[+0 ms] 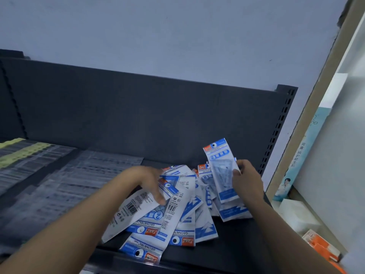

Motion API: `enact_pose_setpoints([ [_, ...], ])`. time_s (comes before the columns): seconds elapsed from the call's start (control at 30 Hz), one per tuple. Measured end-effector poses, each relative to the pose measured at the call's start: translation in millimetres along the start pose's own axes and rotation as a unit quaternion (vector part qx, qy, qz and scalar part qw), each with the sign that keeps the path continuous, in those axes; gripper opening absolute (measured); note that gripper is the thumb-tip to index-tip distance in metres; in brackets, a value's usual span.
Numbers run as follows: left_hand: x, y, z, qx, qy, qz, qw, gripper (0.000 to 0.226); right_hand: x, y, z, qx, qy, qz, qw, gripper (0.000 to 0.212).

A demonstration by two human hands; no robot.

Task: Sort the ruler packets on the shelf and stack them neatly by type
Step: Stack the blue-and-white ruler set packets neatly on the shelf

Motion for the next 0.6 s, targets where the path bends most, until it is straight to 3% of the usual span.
enact_pose_setpoints([
  [0.07,0,-4,-7,0.007,0.013,0.016,1.0,0.102,-4,0,12,-0.007,0.081,-0.017,0.997,0.025],
  [0.17,5,-8,-8,-0.002,0.047,0.084,0.995,0.096,-13,5,15,0.007,0.201,-0.044,0.979,0.04],
  [0.23,9,-10,-6,-0.032,0.115,0.138,0.983,0.07,-16,11,4,0.03,0.249,-0.041,0.967,0.043],
  [0.3,21,-6,-6,-0.066,0.235,0.22,0.944,0.038,-19,17,-18,0.083,0.246,-0.026,0.965,0.041],
  [0.4,43,6,-4,-0.11,0.404,0.296,0.858,0.019,-32,31,-51,0.141,0.048,-0.1,0.984,0.029],
  [0.5,55,19,16,-0.155,0.525,0.283,0.788,0.012,-58,58,-77,0.104,-0.169,-0.296,0.934,0.023],
  [0.53,57,22,22,-0.163,0.542,0.284,0.774,0.011,-65,65,-82,0.09,-0.2,-0.333,0.917,0.024],
  [0.6,59,25,26,-0.158,0.581,0.302,0.739,0.009,-68,66,-84,0.07,-0.226,-0.327,0.915,0.03],
])
Point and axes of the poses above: each hand's wrist, its own y-axis away from the middle knuckle, its own x-axis out of the back of the hand, z = x × y, the point moved 8 cm from there along -y, towards the middle knuckle, and after that the axes turned 3 degrees about y, right-handed, at the moved point
